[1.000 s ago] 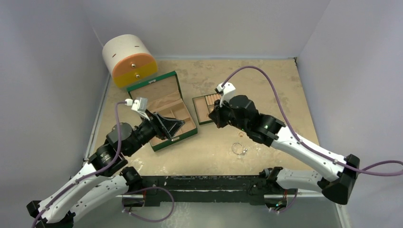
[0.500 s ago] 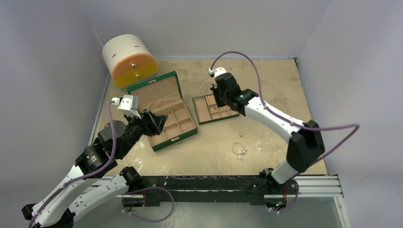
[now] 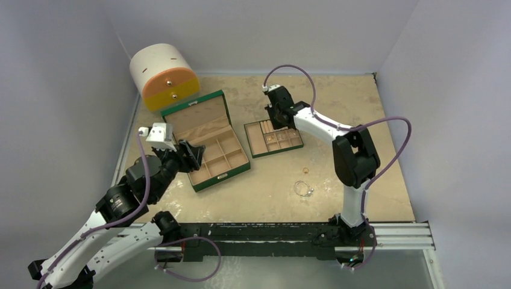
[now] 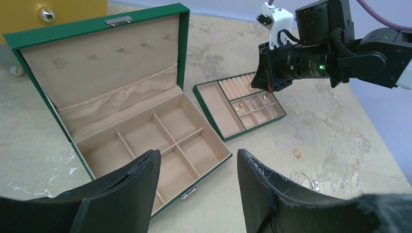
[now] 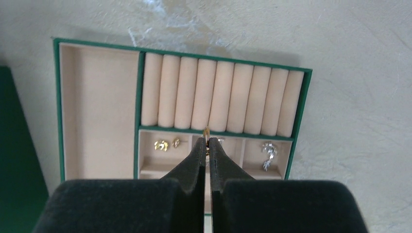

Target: Organize the mixed jewelry

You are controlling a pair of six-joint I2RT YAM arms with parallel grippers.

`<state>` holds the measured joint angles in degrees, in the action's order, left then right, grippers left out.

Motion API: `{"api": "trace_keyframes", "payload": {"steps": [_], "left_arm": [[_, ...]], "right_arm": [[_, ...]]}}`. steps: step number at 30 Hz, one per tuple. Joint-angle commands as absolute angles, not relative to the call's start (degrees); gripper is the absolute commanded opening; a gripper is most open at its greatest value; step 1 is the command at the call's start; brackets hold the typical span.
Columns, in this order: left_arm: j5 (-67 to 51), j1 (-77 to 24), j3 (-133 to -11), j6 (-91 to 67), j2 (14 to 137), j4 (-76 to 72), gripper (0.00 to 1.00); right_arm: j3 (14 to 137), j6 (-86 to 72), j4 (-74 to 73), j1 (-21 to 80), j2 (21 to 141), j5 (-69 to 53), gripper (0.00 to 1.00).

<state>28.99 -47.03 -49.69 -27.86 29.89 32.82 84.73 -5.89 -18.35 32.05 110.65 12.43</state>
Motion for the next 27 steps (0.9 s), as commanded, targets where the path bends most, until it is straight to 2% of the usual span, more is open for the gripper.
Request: {"api": "trace_keyframes", "payload": {"steps": [1,27], "left_arm": [[31.9,-47.15,-49.51,-26.72,28.9,32.4,0.59],[29.82,-43.65,-49.43,-25.84,30.48,31.73,0.59]], "right_arm": [[89.16,-4.99,-17.73,30.75,112.03,11.83,0.0],[91.42,-7.5,-14.91,28.77,121.33,11.33,0.0]]}}
